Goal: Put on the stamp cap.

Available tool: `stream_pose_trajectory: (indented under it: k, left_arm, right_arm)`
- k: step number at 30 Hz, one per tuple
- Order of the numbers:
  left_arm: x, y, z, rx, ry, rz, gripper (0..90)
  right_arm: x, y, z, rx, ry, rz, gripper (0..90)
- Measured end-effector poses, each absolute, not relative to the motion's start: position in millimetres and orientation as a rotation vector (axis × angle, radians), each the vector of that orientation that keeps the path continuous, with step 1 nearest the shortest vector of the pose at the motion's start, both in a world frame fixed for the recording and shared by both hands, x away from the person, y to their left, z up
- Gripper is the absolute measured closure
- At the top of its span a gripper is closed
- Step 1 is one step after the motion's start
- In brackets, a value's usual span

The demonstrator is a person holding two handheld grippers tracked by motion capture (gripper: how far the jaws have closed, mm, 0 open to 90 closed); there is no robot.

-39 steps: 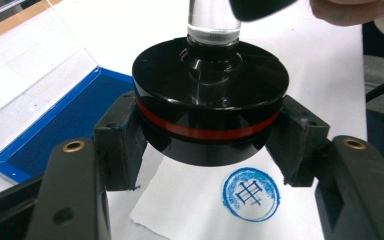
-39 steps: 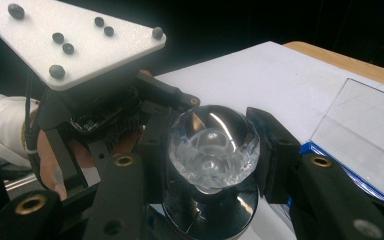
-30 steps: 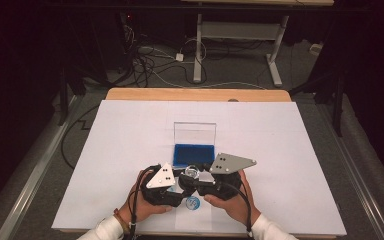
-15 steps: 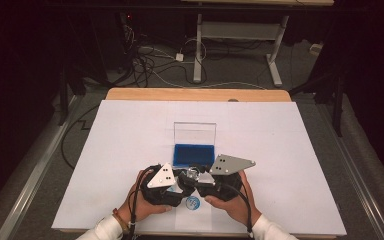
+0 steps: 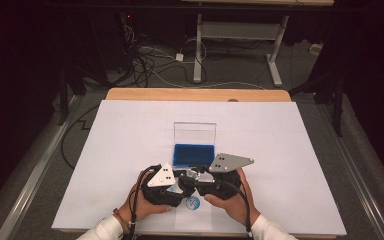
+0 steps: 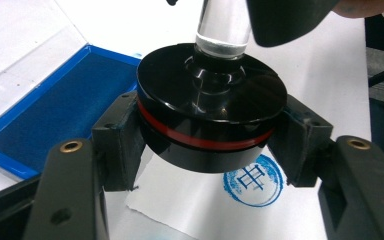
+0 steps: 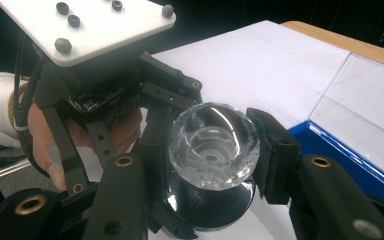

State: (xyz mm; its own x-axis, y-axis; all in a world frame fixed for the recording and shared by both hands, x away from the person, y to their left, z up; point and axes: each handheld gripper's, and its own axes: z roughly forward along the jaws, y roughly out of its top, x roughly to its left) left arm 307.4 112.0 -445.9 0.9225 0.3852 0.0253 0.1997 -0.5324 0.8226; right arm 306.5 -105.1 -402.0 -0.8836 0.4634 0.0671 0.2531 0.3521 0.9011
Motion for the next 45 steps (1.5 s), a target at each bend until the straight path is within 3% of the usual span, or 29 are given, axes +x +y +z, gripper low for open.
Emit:
stream_pose_trajectory:
  k: [12,19,45]
  left_arm:
    - [309,110,-450,2.162,0.43,0.272,29.2]
    - [309,107,-454,2.18,0.43,0.315,16.4]
    - [309,124,-449,2.219,0.418,0.463,16.2]
  right_arm:
    - [306,-104,-404,0.647,2.431,1.533,57.1]
    - [307,-105,-403,0.641,2.425,1.527,57.1]
    - [308,-123,-393,0.644,2.375,1.515,57.1]
